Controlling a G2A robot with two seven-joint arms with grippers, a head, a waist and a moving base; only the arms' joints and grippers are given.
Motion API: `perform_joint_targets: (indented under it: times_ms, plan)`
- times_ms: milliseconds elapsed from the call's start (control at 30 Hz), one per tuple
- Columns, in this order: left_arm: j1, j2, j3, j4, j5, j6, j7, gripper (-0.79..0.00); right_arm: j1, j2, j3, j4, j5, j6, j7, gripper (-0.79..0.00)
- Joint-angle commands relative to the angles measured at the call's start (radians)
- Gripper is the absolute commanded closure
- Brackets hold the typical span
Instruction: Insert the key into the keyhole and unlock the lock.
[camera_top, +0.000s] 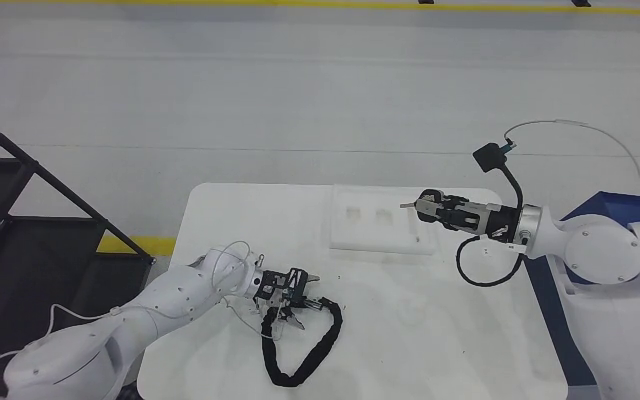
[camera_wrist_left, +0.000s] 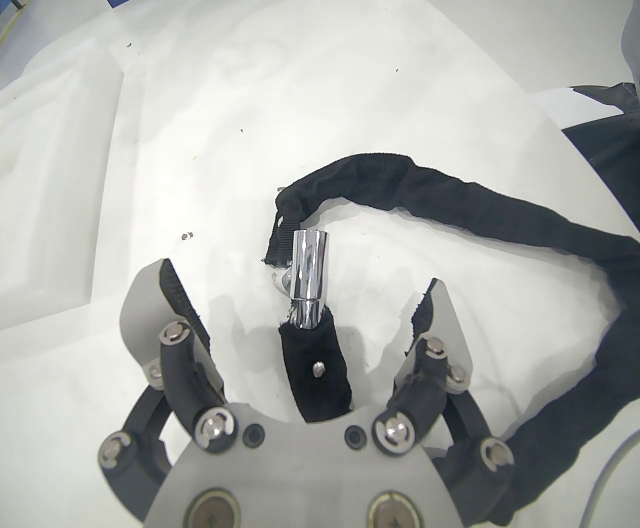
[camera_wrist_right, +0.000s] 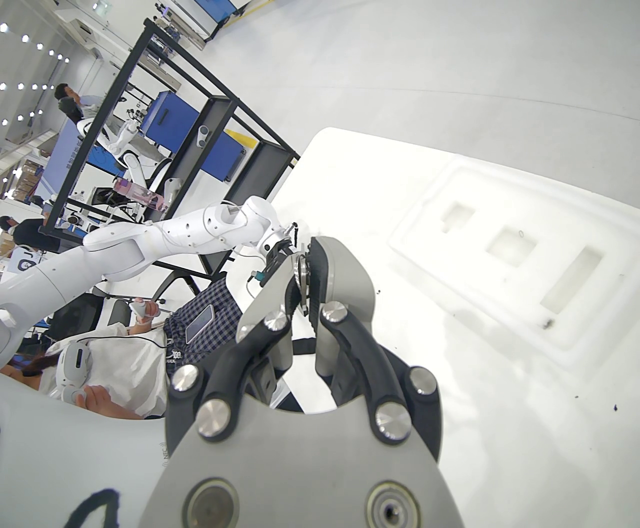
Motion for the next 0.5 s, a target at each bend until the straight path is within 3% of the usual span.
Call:
perform_joint_targets:
  times_ms: [0,100,300,400,467]
  plan:
    - [0.002,-0.002,-0.003,0.003,0.002,0.001,0.000,-0.582,0.000,0.000,0.000,0.000,0.000,0.000,0.000,0.000]
    - [0.005,-0.005,-0.009,0.008,0.007,0.001,-0.004,-0.385,0.000,0.000,0.000,0.000,0.000,0.000,0.000,0.000]
    - [0.012,-0.010,-0.022,0.011,0.017,0.002,-0.022,-0.234,0.000,0.000,0.000,0.000,0.000,0.000,0.000,0.000]
    - [0.017,-0.013,-0.031,0.015,0.009,-0.004,-0.037,-0.018,0.000,0.000,0.000,0.000,0.000,0.000,0.000,0.000]
    - [0.020,-0.015,-0.037,0.019,-0.002,-0.014,-0.046,0.000,0.000,0.000,0.000,0.000,0.000,0.000,0.000,0.000]
